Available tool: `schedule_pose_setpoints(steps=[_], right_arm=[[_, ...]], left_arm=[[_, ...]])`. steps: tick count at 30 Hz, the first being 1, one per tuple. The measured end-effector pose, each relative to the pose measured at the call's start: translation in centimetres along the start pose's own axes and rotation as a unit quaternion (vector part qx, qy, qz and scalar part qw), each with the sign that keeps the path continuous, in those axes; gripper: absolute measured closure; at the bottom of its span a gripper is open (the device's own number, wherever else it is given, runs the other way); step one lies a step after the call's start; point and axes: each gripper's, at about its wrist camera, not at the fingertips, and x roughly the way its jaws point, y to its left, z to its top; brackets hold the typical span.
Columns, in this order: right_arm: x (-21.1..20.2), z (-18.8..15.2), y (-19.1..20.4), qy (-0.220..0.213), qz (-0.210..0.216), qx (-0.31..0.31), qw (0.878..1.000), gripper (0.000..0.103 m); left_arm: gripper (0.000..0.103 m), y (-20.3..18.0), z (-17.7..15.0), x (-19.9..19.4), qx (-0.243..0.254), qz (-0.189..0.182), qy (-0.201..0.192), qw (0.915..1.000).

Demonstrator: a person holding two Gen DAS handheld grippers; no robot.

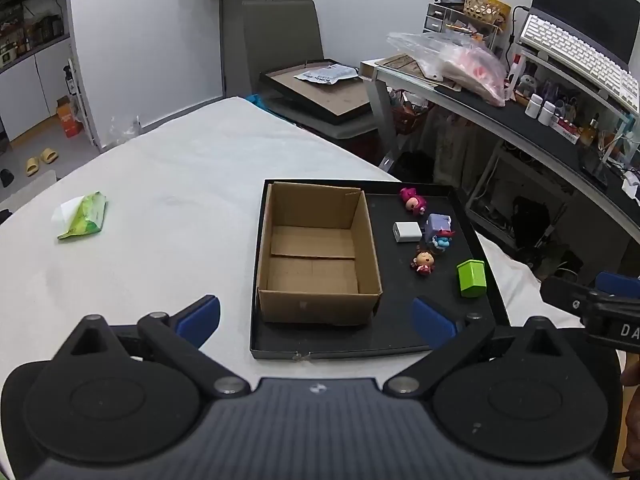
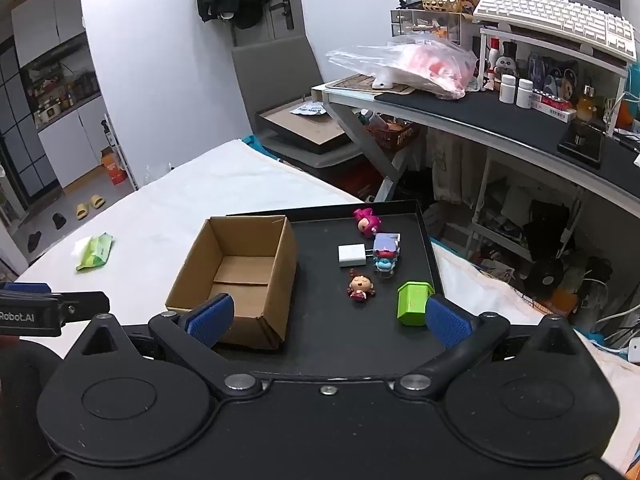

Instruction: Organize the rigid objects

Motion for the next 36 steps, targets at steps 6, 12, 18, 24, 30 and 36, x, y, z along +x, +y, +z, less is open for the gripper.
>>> schedule_pose_setpoints(steps=[6, 12, 18, 24, 30, 36], right_arm=[[0.1, 0.08, 0.19, 0.002, 0.002, -0.004, 1.0, 0.0], [0.08, -0.2, 0.53, 0.003, 0.011, -0.007, 1.0, 0.0], [0.19, -0.16, 0.57, 0.006, 0.007, -0.006, 1.0, 0.0], [0.28, -0.46, 0.74, 0.005, 0.006, -0.009, 1.0, 0.0], [0.45, -0.48, 0.62, 0.007, 0.004, -0.008, 1.0, 0.0], [0.55, -0.47, 0.39, 0.007, 0.001, -0.006, 1.0, 0.0]], left_arm=[[0.002, 0.32, -0.07, -0.06, -0.003, -0.002, 0.0, 1.0], [0.002, 0.41, -0.12, -0.47, -0.007, 0.0, -0.01, 0.9999], [0.002, 0.42, -0.12, -0.56, -0.009, 0.001, -0.01, 0.9999], [0.002, 0.75, -0.11, -0.59, -0.013, -0.003, -0.008, 0.9999], [0.002, 0.65, -0.21, -0.38, -0.01, -0.005, -0.003, 0.9999], [0.002, 0.33, -0.12, -0.25, -0.005, -0.003, 0.0, 1.0]])
